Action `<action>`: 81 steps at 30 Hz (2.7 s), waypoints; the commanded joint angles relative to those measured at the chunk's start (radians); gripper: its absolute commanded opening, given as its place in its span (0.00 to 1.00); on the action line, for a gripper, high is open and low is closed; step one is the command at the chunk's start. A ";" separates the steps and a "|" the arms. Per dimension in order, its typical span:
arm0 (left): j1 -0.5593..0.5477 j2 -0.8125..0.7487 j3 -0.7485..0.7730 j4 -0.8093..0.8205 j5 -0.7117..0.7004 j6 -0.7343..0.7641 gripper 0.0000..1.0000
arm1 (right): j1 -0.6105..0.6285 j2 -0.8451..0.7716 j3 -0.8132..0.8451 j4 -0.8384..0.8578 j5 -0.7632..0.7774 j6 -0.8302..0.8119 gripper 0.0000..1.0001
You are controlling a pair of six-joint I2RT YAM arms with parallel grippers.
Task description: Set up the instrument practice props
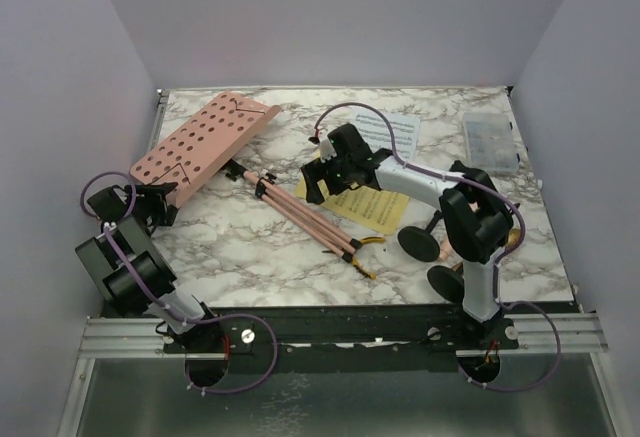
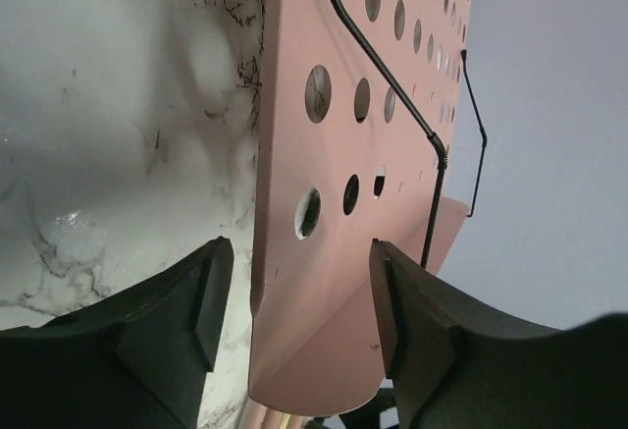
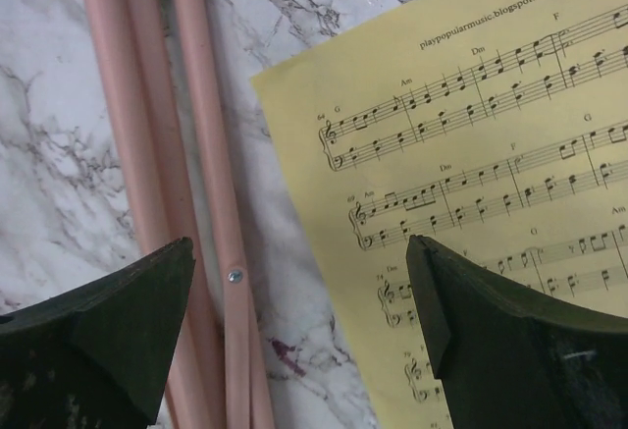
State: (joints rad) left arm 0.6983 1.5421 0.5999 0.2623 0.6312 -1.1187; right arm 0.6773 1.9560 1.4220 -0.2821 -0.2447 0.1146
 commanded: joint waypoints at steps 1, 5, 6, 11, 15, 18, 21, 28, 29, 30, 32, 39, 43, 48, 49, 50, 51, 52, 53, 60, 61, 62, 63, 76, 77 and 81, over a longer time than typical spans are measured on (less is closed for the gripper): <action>-0.008 0.052 0.017 0.099 0.064 -0.043 0.58 | 0.011 0.086 0.066 0.035 0.044 -0.060 0.95; -0.043 0.073 0.031 0.127 0.043 -0.050 0.52 | 0.018 0.133 0.099 0.041 0.042 -0.102 0.94; -0.055 0.081 0.036 0.134 0.039 -0.051 0.51 | 0.021 0.141 0.102 0.043 0.040 -0.105 0.94; -0.120 0.128 0.067 0.171 0.023 -0.066 0.49 | 0.031 0.155 0.104 0.068 0.010 -0.159 0.95; -0.146 0.150 0.070 0.218 0.015 -0.091 0.45 | 0.046 0.155 0.113 0.072 -0.002 -0.164 0.96; -0.148 0.151 0.064 0.252 0.018 -0.102 0.39 | 0.061 0.153 0.124 0.070 -0.022 -0.151 0.96; -0.146 0.144 0.060 0.277 0.028 -0.108 0.30 | 0.085 0.147 0.128 0.073 -0.007 -0.140 0.96; -0.149 0.115 0.059 0.368 0.086 -0.131 0.11 | 0.094 0.122 0.106 0.090 -0.017 -0.025 0.98; -0.150 0.110 0.061 0.385 0.093 -0.134 0.08 | 0.094 0.125 0.099 0.097 -0.033 -0.010 0.98; -0.151 0.101 0.062 0.398 0.100 -0.137 0.06 | 0.094 0.128 0.095 0.105 -0.044 0.003 0.98; -0.158 0.077 0.060 0.434 0.109 -0.141 0.04 | 0.095 0.141 0.092 0.110 -0.063 0.026 0.98; -0.196 -0.040 0.072 0.511 0.124 -0.104 0.00 | 0.104 0.145 0.061 0.150 -0.072 0.091 0.97; -0.219 -0.121 0.083 0.542 0.121 -0.088 0.00 | 0.113 0.121 0.017 0.209 -0.095 0.135 0.97; -0.239 -0.188 0.120 0.578 0.089 -0.128 0.00 | 0.119 0.080 -0.023 0.253 -0.084 0.177 0.98; -0.240 -0.197 0.133 0.578 0.079 -0.141 0.00 | 0.119 0.073 -0.022 0.248 -0.059 0.181 0.99; -0.241 -0.203 0.143 0.580 0.071 -0.151 0.00 | 0.119 0.066 -0.015 0.230 -0.032 0.183 1.00; -0.242 -0.205 0.154 0.581 0.060 -0.164 0.00 | 0.119 0.062 -0.003 0.207 0.004 0.178 1.00; -0.245 -0.207 0.162 0.582 0.052 -0.174 0.00 | 0.119 0.057 0.012 0.177 0.033 0.174 1.00; -0.248 -0.206 0.173 0.582 0.041 -0.181 0.00 | 0.119 0.052 0.024 0.149 0.065 0.171 1.00; -0.265 -0.169 0.232 0.600 0.032 -0.233 0.00 | 0.119 -0.062 0.037 0.092 0.105 0.176 1.00; -0.269 -0.166 0.234 0.606 0.031 -0.239 0.00 | 0.119 -0.076 0.033 0.106 0.075 0.183 1.00; -0.272 -0.164 0.239 0.613 0.032 -0.247 0.00 | 0.119 -0.082 0.034 0.116 0.046 0.198 1.00; -0.277 -0.162 0.243 0.618 0.034 -0.255 0.00 | 0.120 -0.082 0.036 0.125 0.020 0.214 1.00; -0.326 -0.199 0.317 0.677 0.061 -0.362 0.00 | 0.168 0.087 0.096 0.272 0.300 0.211 1.00; -0.331 -0.207 0.319 0.678 0.062 -0.365 0.00 | 0.169 0.091 0.096 0.273 0.333 0.193 0.99; -0.357 -0.238 0.334 0.684 0.077 -0.373 0.00 | 0.168 0.082 0.093 0.334 0.389 0.163 0.91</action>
State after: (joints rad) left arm 0.3634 1.4227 0.8257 0.6426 0.6964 -1.3941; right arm 0.8482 2.0441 1.4956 -0.0391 0.0029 0.3252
